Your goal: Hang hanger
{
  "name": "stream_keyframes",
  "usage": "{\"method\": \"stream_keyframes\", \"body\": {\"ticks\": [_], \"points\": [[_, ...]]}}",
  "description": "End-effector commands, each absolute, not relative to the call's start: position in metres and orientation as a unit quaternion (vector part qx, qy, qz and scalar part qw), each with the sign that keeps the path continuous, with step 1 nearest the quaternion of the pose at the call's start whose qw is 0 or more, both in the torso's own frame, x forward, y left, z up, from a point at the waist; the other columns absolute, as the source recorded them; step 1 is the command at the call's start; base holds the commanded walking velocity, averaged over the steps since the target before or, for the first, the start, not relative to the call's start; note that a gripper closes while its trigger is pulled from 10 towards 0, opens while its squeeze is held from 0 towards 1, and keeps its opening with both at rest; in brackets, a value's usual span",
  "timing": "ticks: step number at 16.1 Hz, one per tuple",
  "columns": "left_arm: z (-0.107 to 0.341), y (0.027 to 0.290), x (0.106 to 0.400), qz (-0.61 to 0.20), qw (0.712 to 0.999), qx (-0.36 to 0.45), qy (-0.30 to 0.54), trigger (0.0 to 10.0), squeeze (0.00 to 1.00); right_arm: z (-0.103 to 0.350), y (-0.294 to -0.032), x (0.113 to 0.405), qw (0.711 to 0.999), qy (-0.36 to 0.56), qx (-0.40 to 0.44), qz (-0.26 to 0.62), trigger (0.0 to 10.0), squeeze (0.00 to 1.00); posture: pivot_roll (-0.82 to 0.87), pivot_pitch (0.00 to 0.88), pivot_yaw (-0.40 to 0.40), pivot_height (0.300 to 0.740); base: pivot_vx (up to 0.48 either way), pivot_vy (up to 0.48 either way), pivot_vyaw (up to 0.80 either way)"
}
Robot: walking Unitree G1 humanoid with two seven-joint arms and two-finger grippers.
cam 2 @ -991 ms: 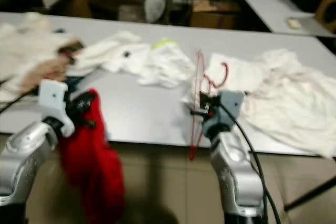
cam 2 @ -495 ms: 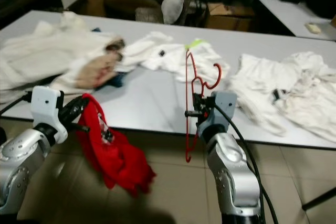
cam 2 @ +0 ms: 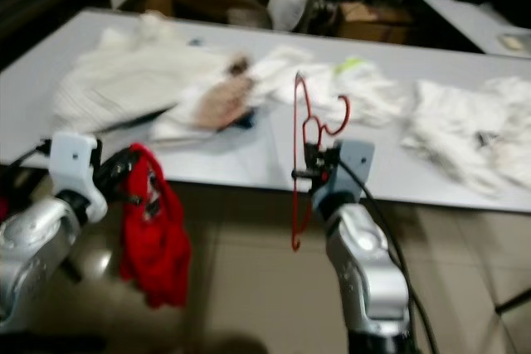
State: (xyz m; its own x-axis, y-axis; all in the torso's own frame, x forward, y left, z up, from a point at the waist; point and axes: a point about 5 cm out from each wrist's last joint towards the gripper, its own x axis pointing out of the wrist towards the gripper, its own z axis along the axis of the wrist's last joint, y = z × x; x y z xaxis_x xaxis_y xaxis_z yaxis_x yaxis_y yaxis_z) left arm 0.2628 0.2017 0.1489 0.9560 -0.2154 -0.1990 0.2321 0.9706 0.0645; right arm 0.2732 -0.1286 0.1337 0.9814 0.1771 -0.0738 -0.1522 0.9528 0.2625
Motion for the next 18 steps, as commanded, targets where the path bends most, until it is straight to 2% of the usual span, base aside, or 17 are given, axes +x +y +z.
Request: {"method": "stream_keyframes", "body": {"ticks": [1,2,4,5,7,11,13,15,18], "points": [[0.157,0.2,0.266,-0.116,0.989,0.047,0.078,10.0,0.0,0.141,-0.131,0.275,0.989,0.032,0.123,0.082,10.0,0.0,0.04,0.0,-0.046,0.74,0.0,0.442,0.0],[0.157,0.2,0.266,-0.116,0.989,0.047,0.078,10.0,0.0,0.141,-0.131,0.275,0.989,0.032,0.122,0.081,10.0,0.0,0.03,0.0,-0.045,0.74,0.0,0.431,0.0],[0.163,0.204,0.271,-0.085,0.991,0.09,0.06,10.0,0.0,0.144,-0.134,0.275,0.989,0.027,0.121,0.079,10.0,0.0,0.03,0.0,-0.046,0.74,0.0,-0.48,0.0],[0.163,0.202,0.27,-0.095,0.991,0.079,0.059,10.0,0.0,0.145,-0.134,0.276,0.989,0.024,0.12,0.083,10.0,0.0,0.03,0.0,-0.047,0.74,0.0,-0.48,0.0],[0.165,0.207,0.27,-0.074,0.994,0.055,0.057,10.0,0.0,0.151,-0.133,0.277,0.985,0.024,0.099,0.136,10.0,0.0,0.03,0.0,-0.053,0.74,0.0,0.0,0.0],[0.173,0.206,0.271,-0.082,0.995,0.03,0.037,10.0,0.0,0.157,-0.142,0.277,0.974,0.037,0.041,0.22,10.0,0.0,0.03,0.0,-0.06,0.74,0.0,0.0,0.0],[0.18,0.205,0.272,-0.087,0.996,0.019,0.021,10.0,0.0,0.163,-0.149,0.271,0.96,0.043,0.014,0.275,10.0,0.0,0.02,0.0,-0.063,0.74,0.0,0.0,0.0],[0.19,0.202,0.276,-0.104,0.995,0.015,0.002,10.0,0.0,0.168,-0.155,0.258,0.93,0.059,-0.018,0.361,10.0,0.0,0.02,0.0,-0.066,0.74,0.0,0.0,0.0],[0.202,0.198,0.284,-0.12,0.993,0.005,-0.02,10.0,0.0,0.171,-0.167,0.247,0.908,0.083,-0.043,0.407,10.0,0.0,0.02,0.0,-0.069,0.74,0.258,0.0,0.0]]}}
